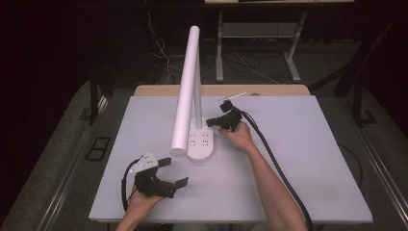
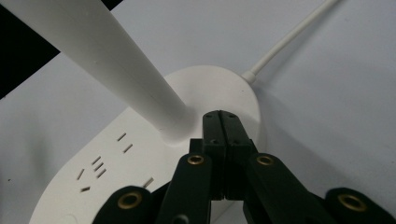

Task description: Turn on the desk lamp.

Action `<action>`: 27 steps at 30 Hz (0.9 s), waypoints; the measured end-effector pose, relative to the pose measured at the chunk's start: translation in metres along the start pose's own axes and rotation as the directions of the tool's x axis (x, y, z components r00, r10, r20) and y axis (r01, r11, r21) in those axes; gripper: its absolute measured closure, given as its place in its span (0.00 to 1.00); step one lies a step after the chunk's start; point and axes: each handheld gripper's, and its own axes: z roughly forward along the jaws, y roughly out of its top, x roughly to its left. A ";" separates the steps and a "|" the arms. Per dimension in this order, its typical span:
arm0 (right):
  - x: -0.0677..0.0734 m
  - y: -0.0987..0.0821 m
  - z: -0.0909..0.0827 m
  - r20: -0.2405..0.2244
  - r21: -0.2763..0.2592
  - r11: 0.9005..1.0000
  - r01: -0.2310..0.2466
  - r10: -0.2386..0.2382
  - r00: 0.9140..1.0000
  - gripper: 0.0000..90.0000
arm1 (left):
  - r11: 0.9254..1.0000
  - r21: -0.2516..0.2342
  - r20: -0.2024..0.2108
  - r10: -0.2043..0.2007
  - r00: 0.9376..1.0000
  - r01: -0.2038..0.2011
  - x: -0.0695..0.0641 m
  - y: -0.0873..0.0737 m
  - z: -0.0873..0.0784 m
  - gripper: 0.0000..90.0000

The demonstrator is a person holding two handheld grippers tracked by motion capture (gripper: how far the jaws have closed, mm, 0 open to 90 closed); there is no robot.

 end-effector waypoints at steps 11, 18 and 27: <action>0.003 -0.001 0.001 -0.021 -0.022 1.000 -0.005 0.005 1.000 1.00 | 1.000 -0.001 -0.003 -0.001 1.000 0.001 0.001 0.000 -0.001 0.00; 0.006 -0.002 0.005 -0.029 -0.025 1.000 0.005 -0.006 1.000 1.00 | 1.000 0.000 -0.005 -0.001 1.000 0.001 0.000 0.000 -0.001 0.00; 0.009 -0.002 0.005 0.003 -0.011 1.000 0.022 -0.022 1.000 1.00 | 1.000 0.001 -0.005 0.000 1.000 0.001 0.000 0.000 -0.001 0.00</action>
